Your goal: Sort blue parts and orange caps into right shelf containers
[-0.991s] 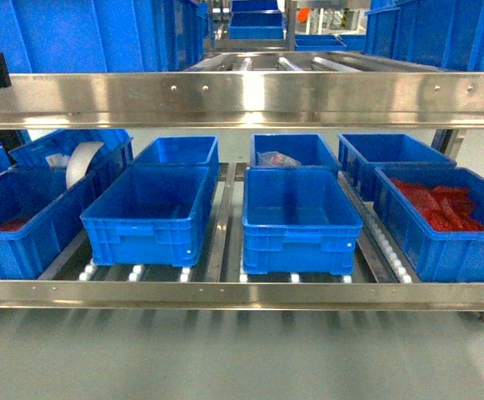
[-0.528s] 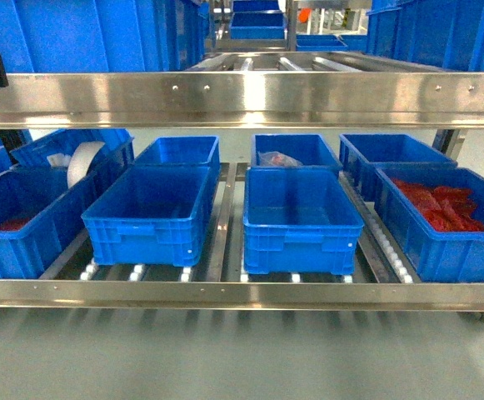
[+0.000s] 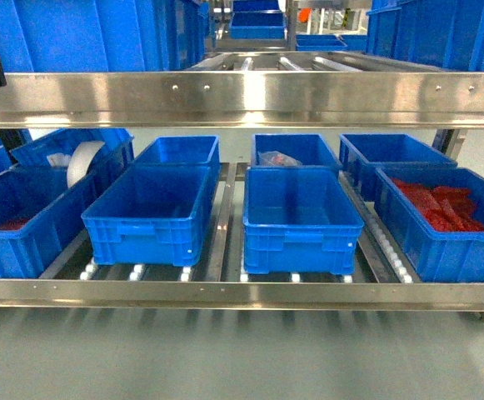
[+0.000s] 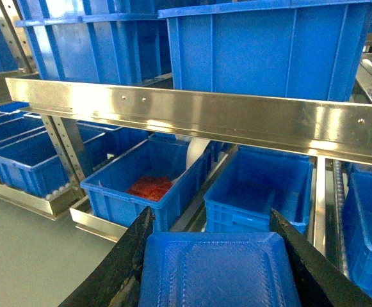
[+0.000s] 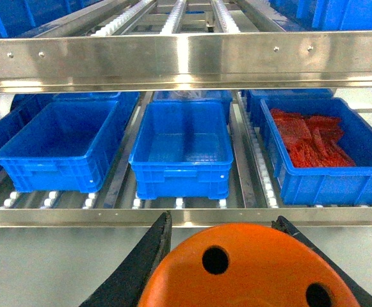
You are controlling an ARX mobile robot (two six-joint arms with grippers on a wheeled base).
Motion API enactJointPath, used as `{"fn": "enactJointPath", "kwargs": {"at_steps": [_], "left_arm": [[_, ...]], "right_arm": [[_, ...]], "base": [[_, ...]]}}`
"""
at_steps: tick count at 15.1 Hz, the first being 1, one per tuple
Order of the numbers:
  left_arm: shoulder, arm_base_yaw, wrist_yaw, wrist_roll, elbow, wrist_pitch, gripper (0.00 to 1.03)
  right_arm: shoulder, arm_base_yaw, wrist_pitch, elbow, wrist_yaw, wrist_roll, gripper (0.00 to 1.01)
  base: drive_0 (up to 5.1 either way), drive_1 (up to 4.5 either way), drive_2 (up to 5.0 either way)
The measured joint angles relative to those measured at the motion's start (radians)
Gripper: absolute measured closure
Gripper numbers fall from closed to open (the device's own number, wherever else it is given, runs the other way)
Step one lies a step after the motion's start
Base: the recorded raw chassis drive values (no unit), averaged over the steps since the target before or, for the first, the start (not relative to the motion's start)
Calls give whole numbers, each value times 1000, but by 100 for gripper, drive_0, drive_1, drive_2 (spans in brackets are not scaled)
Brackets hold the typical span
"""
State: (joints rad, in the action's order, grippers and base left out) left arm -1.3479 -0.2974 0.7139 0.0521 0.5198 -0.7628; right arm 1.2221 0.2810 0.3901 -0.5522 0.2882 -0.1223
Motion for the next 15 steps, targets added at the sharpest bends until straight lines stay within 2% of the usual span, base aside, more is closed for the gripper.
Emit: {"fn": "enactJointPath", "kwargs": {"at_steps": [15], "left_arm": [[0,0,0,0,0,0,62]], "right_arm": [[0,0,-1,0,0,0,59]], "base": [[7,405,-392]]}}
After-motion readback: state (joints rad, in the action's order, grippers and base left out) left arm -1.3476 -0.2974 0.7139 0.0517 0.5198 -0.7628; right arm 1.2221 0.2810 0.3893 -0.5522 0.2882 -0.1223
